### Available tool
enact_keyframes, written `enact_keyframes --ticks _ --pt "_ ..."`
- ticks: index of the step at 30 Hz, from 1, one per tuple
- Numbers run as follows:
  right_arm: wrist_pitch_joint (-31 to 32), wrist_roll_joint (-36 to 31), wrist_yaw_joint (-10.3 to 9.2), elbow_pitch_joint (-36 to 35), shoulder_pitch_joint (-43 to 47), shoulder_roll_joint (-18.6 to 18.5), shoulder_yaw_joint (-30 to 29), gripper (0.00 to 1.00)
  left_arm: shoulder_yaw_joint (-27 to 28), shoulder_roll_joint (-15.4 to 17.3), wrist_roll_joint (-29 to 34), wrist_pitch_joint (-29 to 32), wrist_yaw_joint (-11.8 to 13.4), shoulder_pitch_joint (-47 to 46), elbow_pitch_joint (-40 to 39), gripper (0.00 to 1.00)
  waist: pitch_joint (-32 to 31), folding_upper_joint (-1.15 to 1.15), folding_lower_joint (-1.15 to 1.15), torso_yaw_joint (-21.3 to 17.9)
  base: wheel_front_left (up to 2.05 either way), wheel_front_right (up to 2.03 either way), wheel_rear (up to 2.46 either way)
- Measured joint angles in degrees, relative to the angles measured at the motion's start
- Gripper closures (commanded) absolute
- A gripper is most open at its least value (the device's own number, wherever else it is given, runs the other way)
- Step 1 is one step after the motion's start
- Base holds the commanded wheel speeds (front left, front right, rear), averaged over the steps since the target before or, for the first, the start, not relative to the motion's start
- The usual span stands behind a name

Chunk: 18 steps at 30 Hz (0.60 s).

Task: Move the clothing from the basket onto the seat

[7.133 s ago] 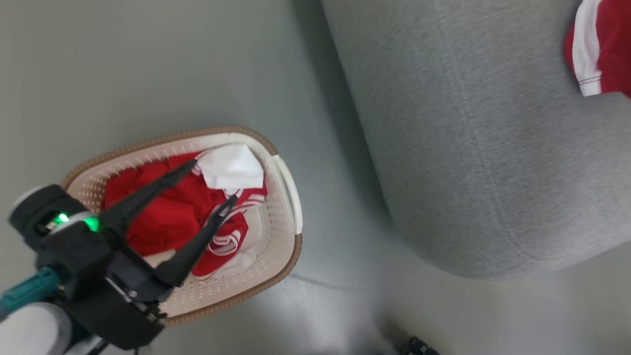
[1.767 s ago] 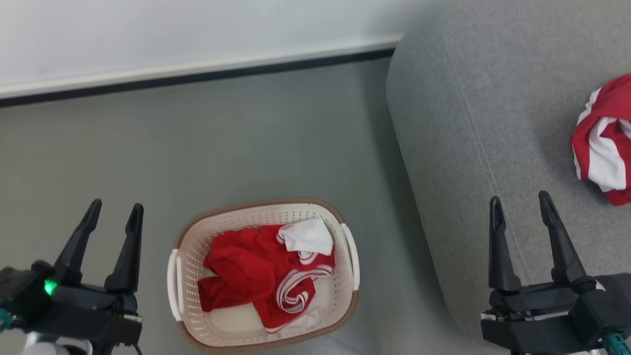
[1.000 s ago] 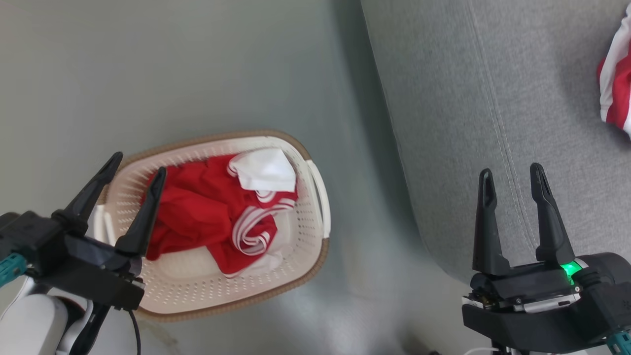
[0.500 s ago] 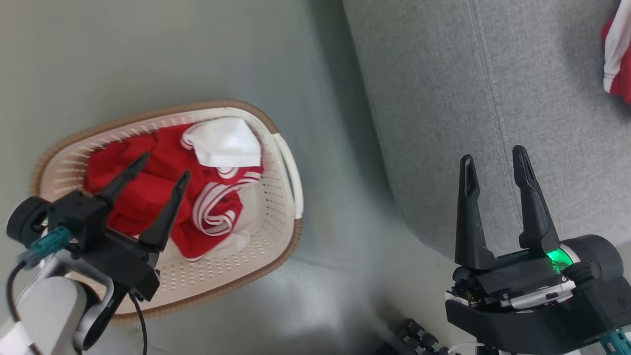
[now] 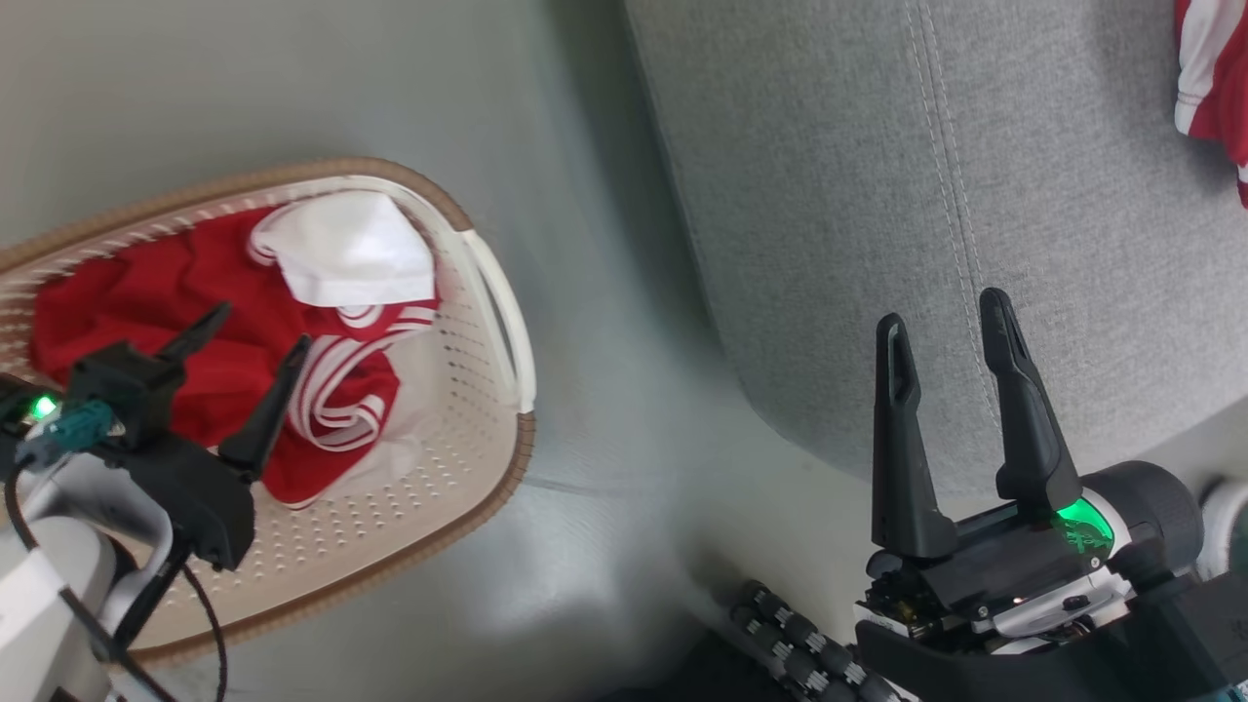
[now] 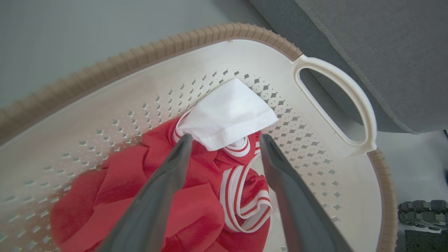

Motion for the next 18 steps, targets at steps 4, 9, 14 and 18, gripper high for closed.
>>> enact_keyframes --ticks 4,9,14,18 --pt "0.00 0.00 -0.01 -0.65 0.08 0.07 -0.08 0.00 -1.24 0.29 0.71 0.52 0.00 -1.46 2.70 0.00 1.50 0.00 0.00 -1.48 0.00 0.00 0.00" --pt "0.00 -0.03 -0.01 -1.60 1.09 0.11 -0.11 0.00 -3.25 0.38 1.67 1.98 -0.01 -2.70 5.14 0.00 2.52 0.00 -0.01 -2.71 0.00 0.00 0.00" --pt "0.00 -0.19 -0.01 -2.43 1.36 0.15 0.05 0.00 -4.91 1.35 2.88 2.98 -0.36 -5.62 7.32 0.00 3.08 0.00 -0.01 -3.08 0.00 0.00 0.00" --pt "0.00 -0.24 -0.01 -2.65 1.53 0.16 0.26 0.00 -6.65 1.94 4.55 4.68 -0.36 -7.54 9.50 0.00 3.36 0.00 -0.01 -3.11 0.00 0.00 0.00"
